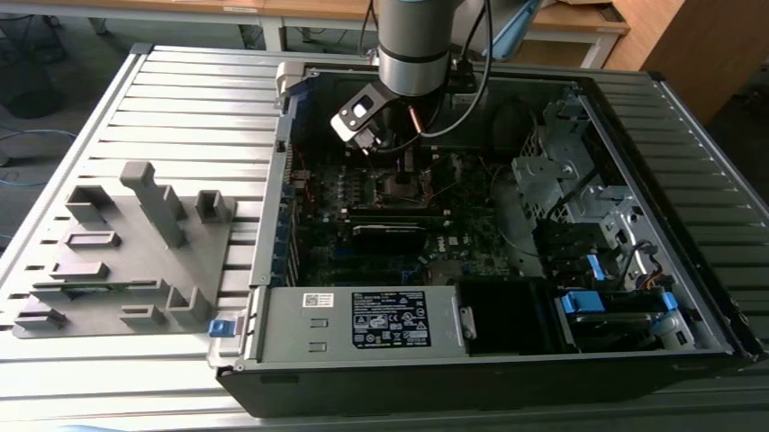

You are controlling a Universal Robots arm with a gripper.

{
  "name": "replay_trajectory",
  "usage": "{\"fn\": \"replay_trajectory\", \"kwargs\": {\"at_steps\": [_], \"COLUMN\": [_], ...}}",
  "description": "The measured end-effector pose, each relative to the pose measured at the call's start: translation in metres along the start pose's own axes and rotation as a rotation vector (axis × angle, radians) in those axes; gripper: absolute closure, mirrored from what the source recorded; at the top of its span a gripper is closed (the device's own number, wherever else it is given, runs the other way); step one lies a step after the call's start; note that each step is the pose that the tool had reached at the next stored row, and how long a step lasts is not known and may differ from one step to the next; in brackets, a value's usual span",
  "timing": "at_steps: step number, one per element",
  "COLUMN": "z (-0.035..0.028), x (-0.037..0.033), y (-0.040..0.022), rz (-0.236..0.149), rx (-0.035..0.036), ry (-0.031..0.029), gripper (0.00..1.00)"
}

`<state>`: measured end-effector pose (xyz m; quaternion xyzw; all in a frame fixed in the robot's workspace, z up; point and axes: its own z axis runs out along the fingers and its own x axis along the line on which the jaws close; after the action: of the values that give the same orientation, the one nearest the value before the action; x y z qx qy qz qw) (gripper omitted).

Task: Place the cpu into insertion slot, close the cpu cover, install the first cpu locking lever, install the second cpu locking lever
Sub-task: 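Place the cpu into insertion slot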

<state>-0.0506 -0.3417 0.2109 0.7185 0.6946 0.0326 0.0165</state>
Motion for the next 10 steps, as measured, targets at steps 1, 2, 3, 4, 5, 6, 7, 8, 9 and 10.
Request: {"fn": "replay_trajectory", "kwargs": {"at_steps": [1,2,3,4,5,6,7,8,9,10], "z": [0.0,0.0001,0.0002,0.0,0.0,0.0,0.0,0.0002,0.0009,0.0017], "x": [0.0,0.0001,0.0001,0.0,0.0,0.0,0.0,0.0,0.0,0.0], "y": [0.0,0.0,0.0001,0.0001,0.0001,0.0001,0.0001,0.0001,0.0001,0.0], "rz": [0.0,0.0,0.0,0.0,0.0,0.0,0.0,0.0,0.0,0.0], "rx": [0.0,0.0035,0.0127,0.0154,0.0163,0.0172,0.0178,0.0177,0.0176,0.0177], "ry": [0.0,-0.0001,-0.0003,-0.0007,-0.0009,-0.0009,-0.0008,-0.0006,-0.0003,-0.0004], "gripper": [0.89,0.89,0.89,0.89,0.89,0.89,0.89,0.89,0.89,0.89]}}
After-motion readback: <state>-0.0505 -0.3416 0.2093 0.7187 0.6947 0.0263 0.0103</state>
